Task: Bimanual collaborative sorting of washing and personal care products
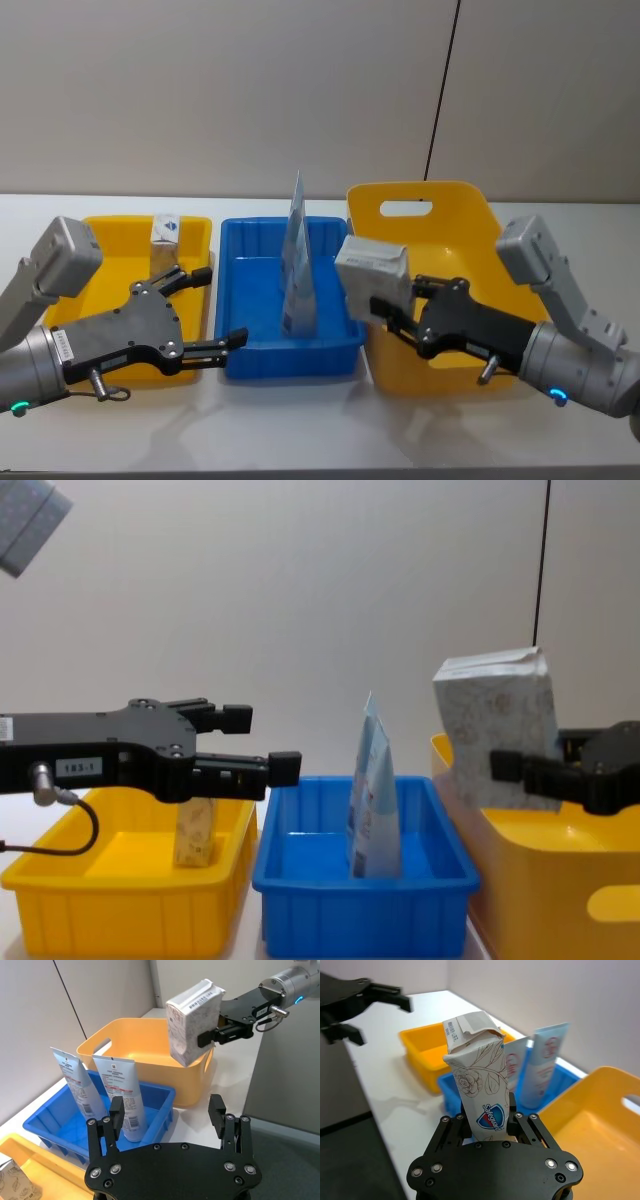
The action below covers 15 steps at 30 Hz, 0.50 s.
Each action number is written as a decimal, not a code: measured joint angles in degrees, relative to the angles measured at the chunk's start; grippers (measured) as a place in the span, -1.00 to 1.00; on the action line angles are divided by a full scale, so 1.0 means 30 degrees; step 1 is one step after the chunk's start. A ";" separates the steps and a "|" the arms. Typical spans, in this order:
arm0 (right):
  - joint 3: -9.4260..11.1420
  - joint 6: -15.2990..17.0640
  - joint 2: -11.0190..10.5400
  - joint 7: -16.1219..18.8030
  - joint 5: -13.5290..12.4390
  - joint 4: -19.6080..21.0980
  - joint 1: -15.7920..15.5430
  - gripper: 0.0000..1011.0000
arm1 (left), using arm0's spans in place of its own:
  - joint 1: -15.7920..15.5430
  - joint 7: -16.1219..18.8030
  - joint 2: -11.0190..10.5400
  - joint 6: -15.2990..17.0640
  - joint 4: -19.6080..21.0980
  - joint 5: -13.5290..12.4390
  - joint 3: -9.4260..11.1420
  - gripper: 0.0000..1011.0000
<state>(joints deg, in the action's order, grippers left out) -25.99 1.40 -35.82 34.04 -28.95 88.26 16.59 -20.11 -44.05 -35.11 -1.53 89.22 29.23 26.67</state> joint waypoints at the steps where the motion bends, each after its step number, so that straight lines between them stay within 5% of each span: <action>1: 0.0046 -0.0001 0.0018 -0.0208 0.0033 0.0016 -0.0027 -0.33 | 0.0031 0.0071 0.0022 0.0003 -0.0002 0.0068 -0.0023 0.98; 15: 0.1193 0.0471 0.0852 -0.3935 0.0835 0.0370 -0.0703 -0.33 | 0.0068 0.0317 0.0168 -0.0098 -0.0163 0.0398 0.0020 0.98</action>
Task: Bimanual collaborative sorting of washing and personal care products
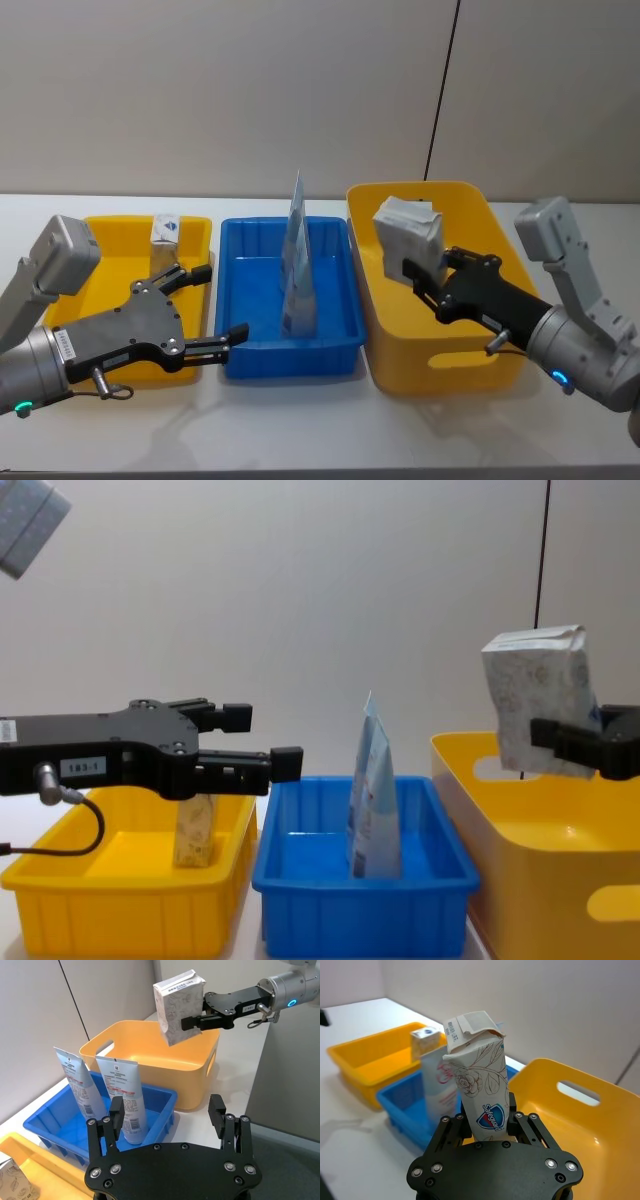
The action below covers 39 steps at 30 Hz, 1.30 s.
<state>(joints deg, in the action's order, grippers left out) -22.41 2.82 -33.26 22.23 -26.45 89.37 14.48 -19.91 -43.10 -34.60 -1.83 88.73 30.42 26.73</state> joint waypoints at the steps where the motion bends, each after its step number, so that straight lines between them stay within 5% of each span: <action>1: 0.0100 0.0153 0.0111 -0.0478 0.0100 0.0041 -0.0068 -0.32 | 0.0002 0.0008 0.0004 -0.0006 -0.0007 0.0010 0.0002 0.98; 20: 0.1315 0.2567 0.1681 -0.5547 0.1135 0.0838 -0.0755 -0.33 | 0.0014 0.0097 0.0051 -0.0087 -0.0065 0.0122 0.0048 0.98; 39: 0.1352 0.3790 0.2152 -0.6415 0.1680 0.1169 -0.0718 -0.33 | 0.0013 0.0119 0.0063 -0.0111 -0.0079 0.0149 0.0050 0.98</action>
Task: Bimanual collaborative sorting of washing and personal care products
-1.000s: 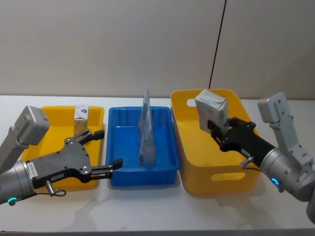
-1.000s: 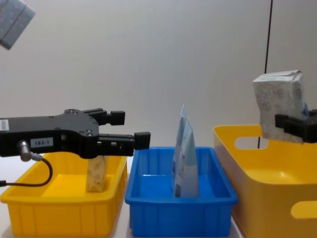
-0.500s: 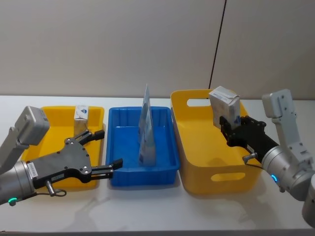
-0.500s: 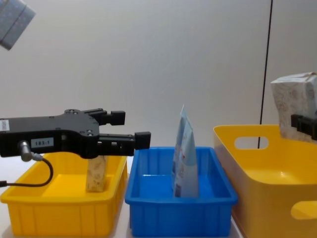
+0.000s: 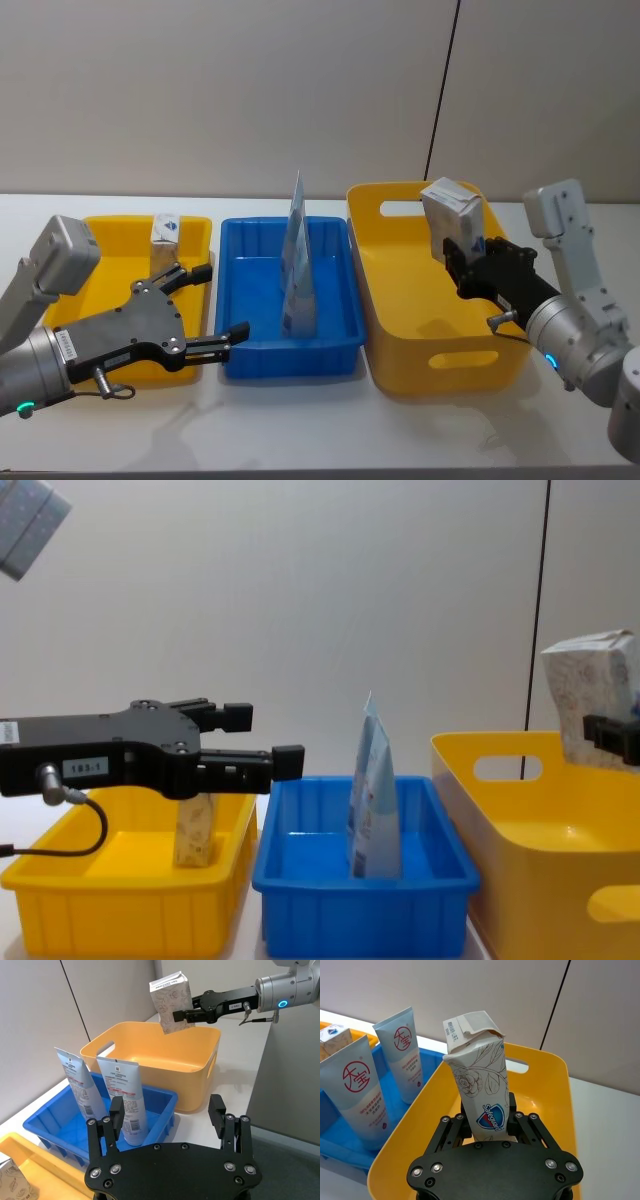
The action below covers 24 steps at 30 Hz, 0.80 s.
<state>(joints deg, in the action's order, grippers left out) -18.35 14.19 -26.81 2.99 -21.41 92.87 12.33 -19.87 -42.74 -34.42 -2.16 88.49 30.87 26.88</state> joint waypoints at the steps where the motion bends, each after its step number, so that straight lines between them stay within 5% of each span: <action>1: -0.0007 0.0056 0.0024 -0.0013 0.0030 0.0007 0.0012 -0.33 | 0.0000 0.0001 0.0001 0.0000 0.0001 0.0001 0.0000 0.98; 12: -0.0032 0.0265 0.0109 -0.0071 0.0172 0.0035 0.0068 -0.29 | 0.0000 0.0000 0.0000 0.0001 0.0003 0.0000 0.0000 0.98; 24: -0.0048 0.0348 0.0150 -0.0103 0.0236 0.0052 0.0094 0.53 | -0.0001 -0.0001 0.0001 0.0002 0.0003 -0.0001 -0.0001 0.98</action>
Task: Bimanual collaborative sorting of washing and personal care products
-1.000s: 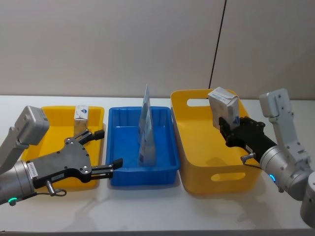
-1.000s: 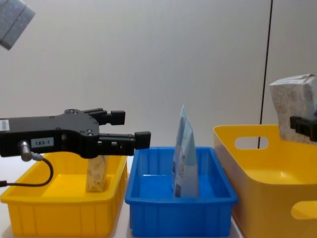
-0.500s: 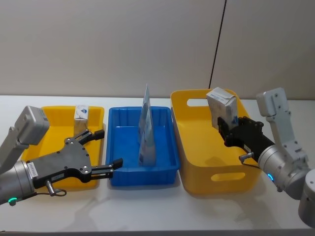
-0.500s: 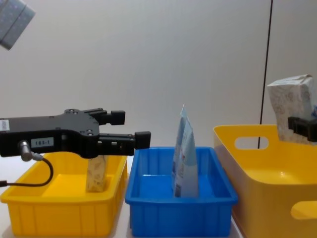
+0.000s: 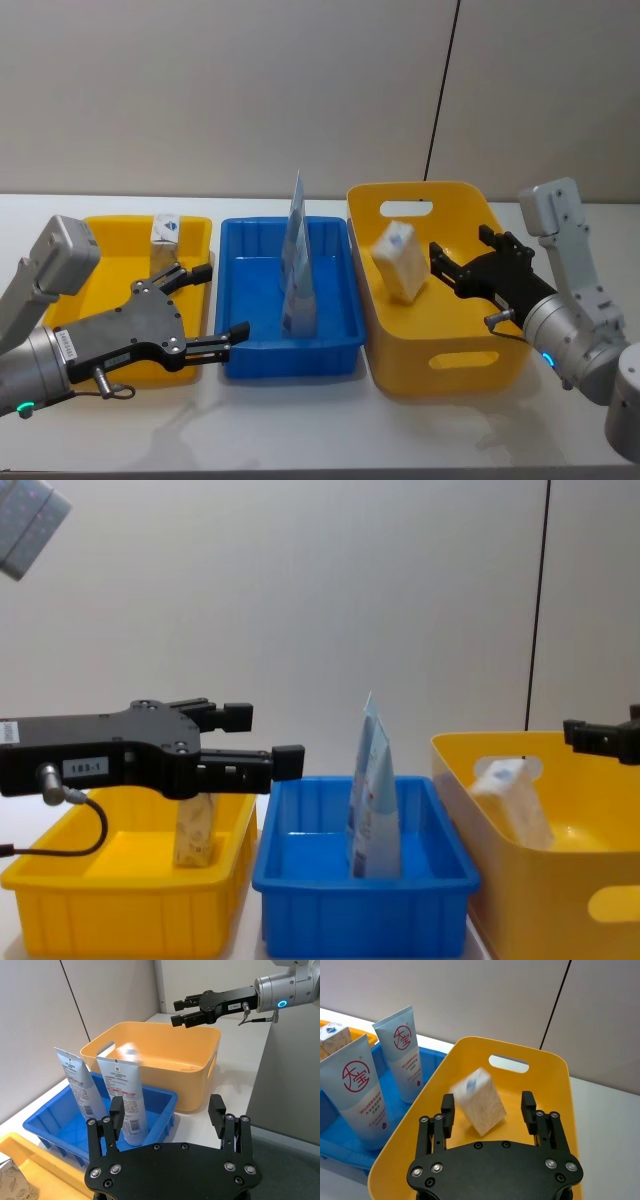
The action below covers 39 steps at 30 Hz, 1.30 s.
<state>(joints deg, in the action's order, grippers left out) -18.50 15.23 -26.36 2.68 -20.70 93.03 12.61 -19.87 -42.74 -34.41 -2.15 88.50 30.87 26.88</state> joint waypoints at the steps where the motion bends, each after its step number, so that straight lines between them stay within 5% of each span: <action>1: 0.0000 0.0006 0.0002 -0.0004 0.0002 0.0000 0.0003 0.58 | 0.0001 0.0001 0.0000 0.0000 0.0000 0.0000 0.0001 0.98; 9: 0.0000 0.0027 0.0013 -0.0013 0.0023 0.0000 0.0008 0.98 | 0.0001 0.0000 0.0000 0.0001 0.0000 0.0000 0.0000 0.98; 39: -0.0032 0.0180 0.0044 0.0511 -0.0138 0.0164 0.0078 0.98 | 0.0000 0.0001 -0.0001 0.0001 -0.0001 -0.0001 0.0001 0.98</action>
<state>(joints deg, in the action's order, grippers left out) -18.59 15.77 -26.22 4.21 -21.11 93.52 12.84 -19.87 -42.74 -34.42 -2.15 88.50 30.86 26.88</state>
